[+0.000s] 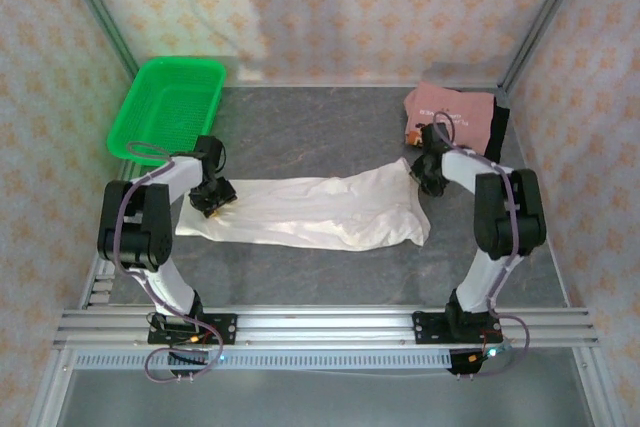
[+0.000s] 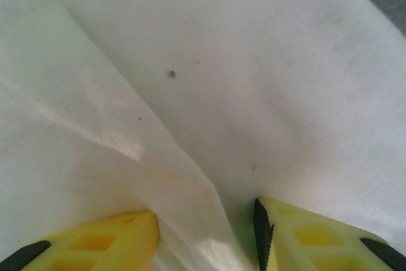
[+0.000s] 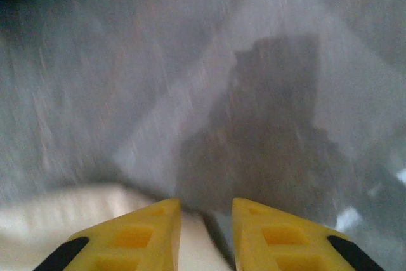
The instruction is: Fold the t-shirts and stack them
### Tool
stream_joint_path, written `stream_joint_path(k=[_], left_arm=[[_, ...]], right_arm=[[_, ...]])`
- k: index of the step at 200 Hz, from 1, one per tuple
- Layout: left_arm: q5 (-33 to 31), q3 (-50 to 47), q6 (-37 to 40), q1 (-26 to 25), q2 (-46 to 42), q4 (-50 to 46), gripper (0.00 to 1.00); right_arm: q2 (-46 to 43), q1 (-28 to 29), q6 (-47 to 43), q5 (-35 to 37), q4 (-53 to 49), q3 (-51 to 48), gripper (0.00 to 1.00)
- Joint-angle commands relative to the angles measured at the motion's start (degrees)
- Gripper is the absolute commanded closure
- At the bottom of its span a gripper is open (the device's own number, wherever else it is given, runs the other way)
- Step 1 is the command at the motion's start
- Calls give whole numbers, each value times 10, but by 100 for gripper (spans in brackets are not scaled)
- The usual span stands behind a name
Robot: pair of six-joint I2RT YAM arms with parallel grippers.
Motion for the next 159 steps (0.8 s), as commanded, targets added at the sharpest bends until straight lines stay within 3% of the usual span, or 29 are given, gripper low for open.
stream_joint_path(k=[1, 17, 33, 59, 105, 159], left_arm=[[-29, 16, -2, 0, 24, 12, 53], [-13, 24, 2, -4, 2, 13, 49], [10, 27, 0, -6, -34, 13, 36], [58, 25, -8, -17, -103, 7, 26], [93, -25, 18, -15, -224, -36, 18], [106, -89, 32, 52, -263, -77, 18]], right_arm=[[28, -15, -26, 24, 0, 47, 70], [19, -18, -43, -15, 31, 58, 65], [-7, -18, -66, -59, 37, 61, 61], [-69, -17, -109, -149, -34, 58, 56], [-188, -2, -206, -218, -147, -47, 54], [-181, 3, -187, -262, -83, -123, 54]])
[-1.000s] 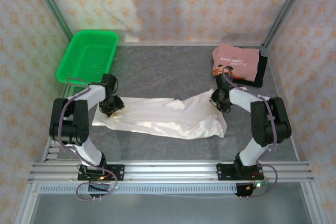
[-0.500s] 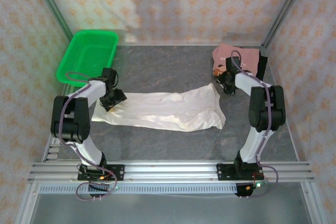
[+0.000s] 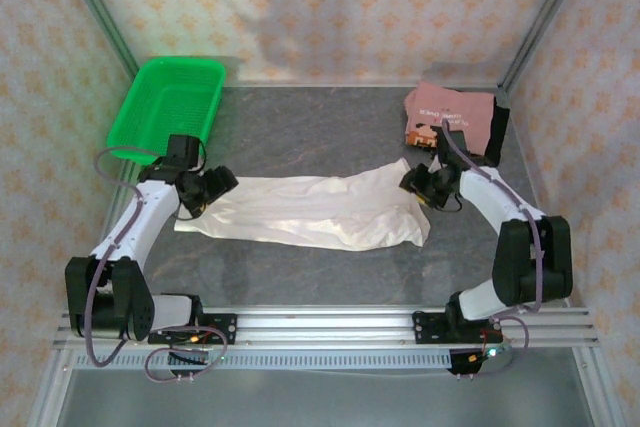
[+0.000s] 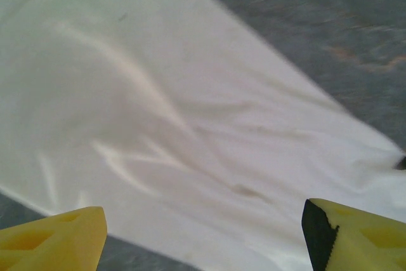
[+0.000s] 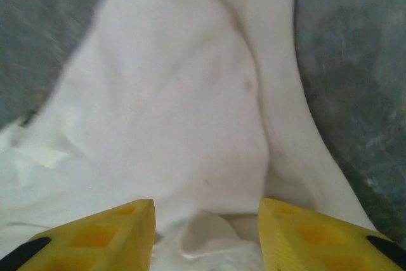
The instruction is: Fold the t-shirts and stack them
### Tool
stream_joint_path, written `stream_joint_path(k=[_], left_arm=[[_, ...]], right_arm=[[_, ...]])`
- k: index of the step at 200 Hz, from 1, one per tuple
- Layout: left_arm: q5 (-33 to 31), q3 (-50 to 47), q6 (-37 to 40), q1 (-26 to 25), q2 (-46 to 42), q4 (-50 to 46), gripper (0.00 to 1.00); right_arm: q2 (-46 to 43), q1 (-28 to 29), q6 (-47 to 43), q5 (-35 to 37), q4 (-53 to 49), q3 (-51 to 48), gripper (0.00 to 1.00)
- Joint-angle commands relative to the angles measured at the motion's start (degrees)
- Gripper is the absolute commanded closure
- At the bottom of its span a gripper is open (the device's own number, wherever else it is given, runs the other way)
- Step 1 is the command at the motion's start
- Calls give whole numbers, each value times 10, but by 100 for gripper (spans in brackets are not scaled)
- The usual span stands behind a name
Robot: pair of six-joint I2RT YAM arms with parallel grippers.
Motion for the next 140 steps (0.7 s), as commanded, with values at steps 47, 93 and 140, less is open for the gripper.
stream_joint_path(k=[47, 93, 140], left_arm=[[7, -43, 15, 49, -25, -35, 19], [6, -65, 13, 59, -41, -32, 19], [4, -71, 16, 65, -34, -26, 19]], right_arm=[[40, 11, 3, -31, -32, 11, 55], [22, 11, 31, -36, -28, -14, 55], [44, 14, 53, -32, 19, -24, 60]])
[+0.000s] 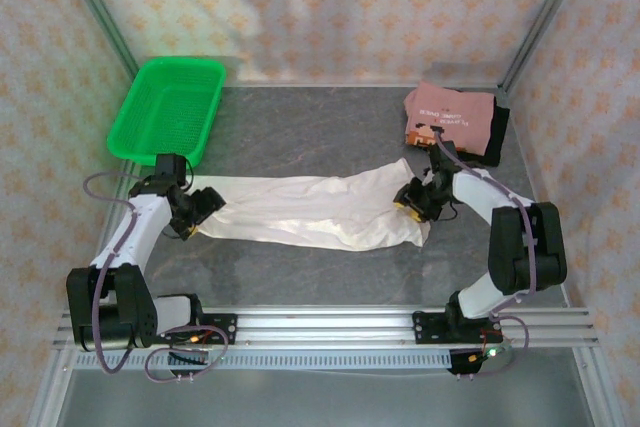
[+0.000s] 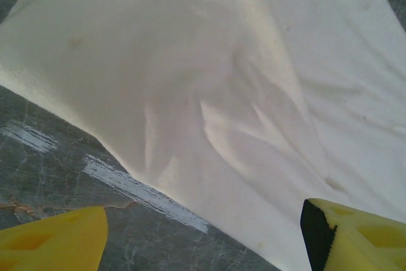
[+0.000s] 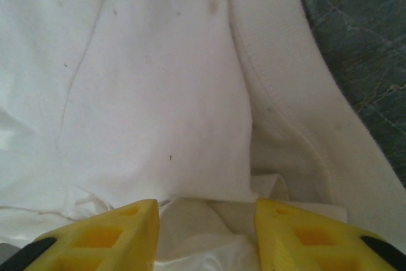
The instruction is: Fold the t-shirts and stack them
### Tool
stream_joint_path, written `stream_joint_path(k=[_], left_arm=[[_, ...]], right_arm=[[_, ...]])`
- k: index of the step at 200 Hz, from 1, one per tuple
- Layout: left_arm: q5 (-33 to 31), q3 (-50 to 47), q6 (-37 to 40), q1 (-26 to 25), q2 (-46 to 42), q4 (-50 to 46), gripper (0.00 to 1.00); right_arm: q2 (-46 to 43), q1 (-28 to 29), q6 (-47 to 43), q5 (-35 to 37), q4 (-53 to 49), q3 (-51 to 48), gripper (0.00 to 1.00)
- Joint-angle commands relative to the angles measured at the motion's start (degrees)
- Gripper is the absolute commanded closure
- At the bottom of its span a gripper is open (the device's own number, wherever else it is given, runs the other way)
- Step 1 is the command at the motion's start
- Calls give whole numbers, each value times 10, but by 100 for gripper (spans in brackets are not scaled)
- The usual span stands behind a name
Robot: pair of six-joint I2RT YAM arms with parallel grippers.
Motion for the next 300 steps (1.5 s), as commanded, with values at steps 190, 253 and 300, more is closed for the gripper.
stream_joint_path(k=[190, 253, 300], left_arm=[[-4, -66, 18, 24, 6, 23, 20], [-16, -74, 6, 25, 7, 25, 20], [-11, -87, -17, 39, -3, 38, 20]], right_arm=[[-60, 2, -125, 107, -74, 69, 98], [-65, 1, -97, 117, -41, 45, 62], [-107, -26, -114, 118, -59, 1, 60]])
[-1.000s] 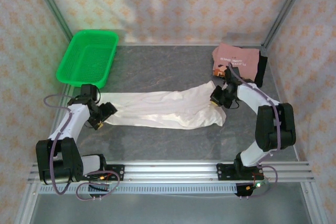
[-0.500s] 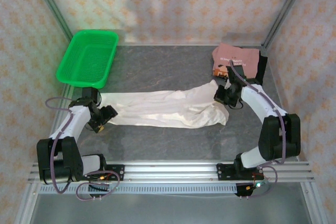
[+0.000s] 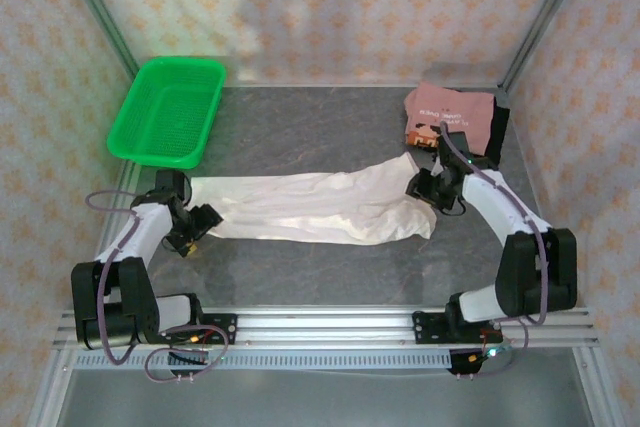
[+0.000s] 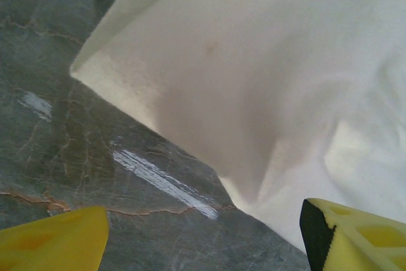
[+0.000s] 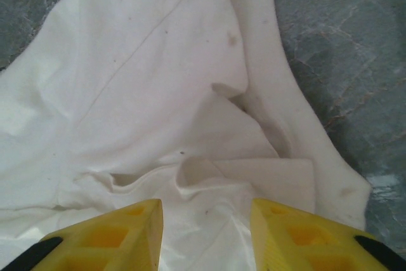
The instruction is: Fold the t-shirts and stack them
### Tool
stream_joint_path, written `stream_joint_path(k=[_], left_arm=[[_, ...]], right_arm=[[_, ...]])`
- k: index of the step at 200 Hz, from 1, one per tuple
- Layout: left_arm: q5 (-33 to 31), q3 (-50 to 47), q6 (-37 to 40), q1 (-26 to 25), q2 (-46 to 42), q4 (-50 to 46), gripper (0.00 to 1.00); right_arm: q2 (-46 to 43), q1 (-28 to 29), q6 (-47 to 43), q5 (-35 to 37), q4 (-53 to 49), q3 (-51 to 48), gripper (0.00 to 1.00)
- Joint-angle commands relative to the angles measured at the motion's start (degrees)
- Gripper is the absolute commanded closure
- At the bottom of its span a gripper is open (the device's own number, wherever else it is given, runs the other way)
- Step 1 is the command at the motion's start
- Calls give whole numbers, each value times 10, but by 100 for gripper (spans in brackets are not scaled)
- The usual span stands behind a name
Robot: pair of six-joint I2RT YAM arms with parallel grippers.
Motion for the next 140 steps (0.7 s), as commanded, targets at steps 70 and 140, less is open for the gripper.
stream_joint_path(k=[70, 140], left_arm=[[2, -7, -28, 40, -14, 22, 20], [54, 18, -59, 95, 5, 68, 22]], right_arm=[[24, -32, 0, -45, 75, -49, 62], [-19, -32, 0, -71, 93, -72, 57]])
